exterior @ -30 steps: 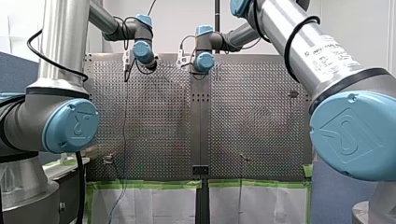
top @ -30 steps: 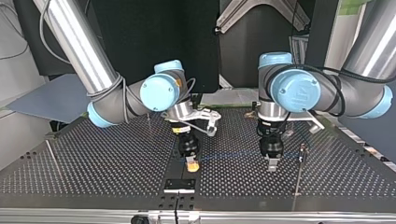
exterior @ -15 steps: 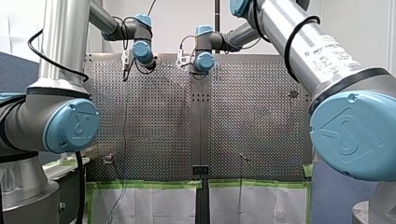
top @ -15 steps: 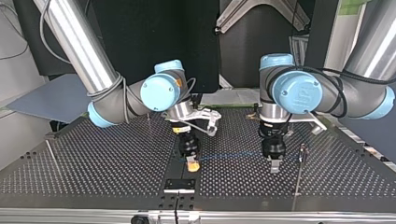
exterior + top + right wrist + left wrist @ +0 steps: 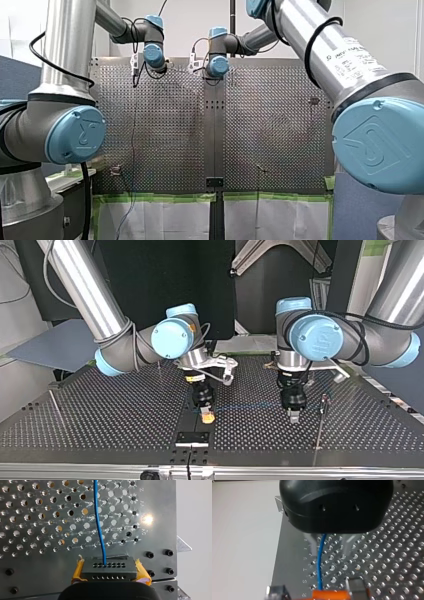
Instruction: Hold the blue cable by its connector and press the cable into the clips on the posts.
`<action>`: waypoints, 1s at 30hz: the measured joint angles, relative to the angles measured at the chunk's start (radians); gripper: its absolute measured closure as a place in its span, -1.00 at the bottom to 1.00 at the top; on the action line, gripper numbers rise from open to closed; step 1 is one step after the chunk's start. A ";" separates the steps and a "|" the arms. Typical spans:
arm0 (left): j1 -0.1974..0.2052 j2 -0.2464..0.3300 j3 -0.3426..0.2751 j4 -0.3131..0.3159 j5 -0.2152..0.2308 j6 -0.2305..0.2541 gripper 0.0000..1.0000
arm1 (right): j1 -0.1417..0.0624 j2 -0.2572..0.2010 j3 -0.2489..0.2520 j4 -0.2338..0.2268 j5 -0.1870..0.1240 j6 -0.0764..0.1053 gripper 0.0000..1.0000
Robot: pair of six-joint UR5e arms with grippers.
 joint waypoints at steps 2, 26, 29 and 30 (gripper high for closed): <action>0.000 0.000 0.000 0.002 0.006 -0.007 1.00 | 0.000 0.000 0.000 0.000 0.000 0.000 1.00; -0.019 0.000 -0.030 0.011 -0.010 -0.043 1.00 | -0.001 0.000 0.058 0.003 0.017 0.000 1.00; -0.028 0.000 -0.044 0.025 -0.015 -0.048 0.94 | -0.002 0.000 0.078 0.003 0.019 0.000 1.00; -0.030 -0.001 -0.048 0.028 -0.019 -0.049 0.94 | -0.002 0.000 0.084 0.003 0.020 0.001 1.00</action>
